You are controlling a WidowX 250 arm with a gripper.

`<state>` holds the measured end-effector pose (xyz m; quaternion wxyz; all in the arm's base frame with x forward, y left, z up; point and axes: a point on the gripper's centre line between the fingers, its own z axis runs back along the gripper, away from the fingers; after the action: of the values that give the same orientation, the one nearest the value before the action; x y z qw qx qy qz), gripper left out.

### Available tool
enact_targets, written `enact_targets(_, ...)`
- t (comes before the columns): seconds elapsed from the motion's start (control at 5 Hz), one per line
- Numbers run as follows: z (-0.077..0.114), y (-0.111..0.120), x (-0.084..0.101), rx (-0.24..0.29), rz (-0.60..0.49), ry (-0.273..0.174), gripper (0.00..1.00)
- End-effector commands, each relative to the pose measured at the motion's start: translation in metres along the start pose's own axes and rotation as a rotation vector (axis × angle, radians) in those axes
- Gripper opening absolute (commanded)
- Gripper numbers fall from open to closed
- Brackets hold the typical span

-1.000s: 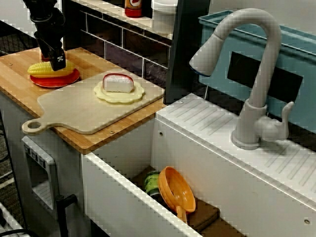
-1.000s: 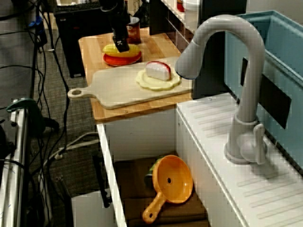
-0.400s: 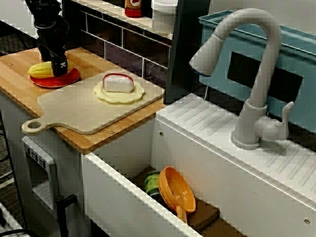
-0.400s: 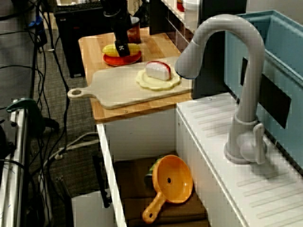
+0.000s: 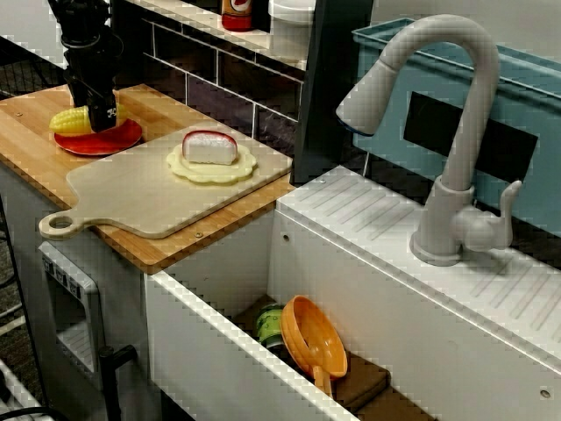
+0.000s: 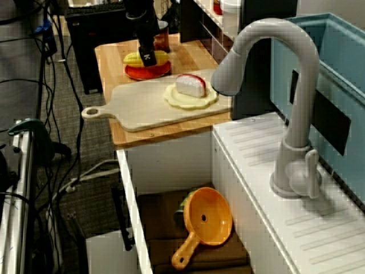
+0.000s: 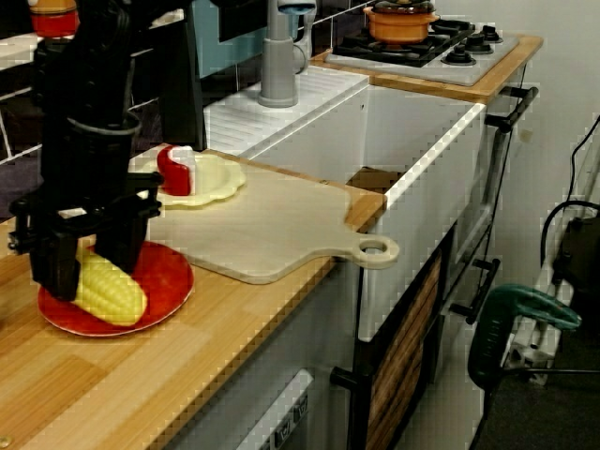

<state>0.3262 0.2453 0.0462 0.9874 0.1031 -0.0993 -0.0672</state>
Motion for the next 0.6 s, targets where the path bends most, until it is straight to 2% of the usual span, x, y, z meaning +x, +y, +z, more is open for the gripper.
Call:
enact_targets(0.0, 0.044, 0.013, 0.018, -0.028, 0.039, -0.032, 0.0)
enact_targets(0.2, 0.064, 0.015, 0.019, -0.061, 0.045, -0.051, 0.0)
enact_targets(0.4, 0.079, 0.008, 0.013, -0.083, 0.023, -0.075, 0.0)
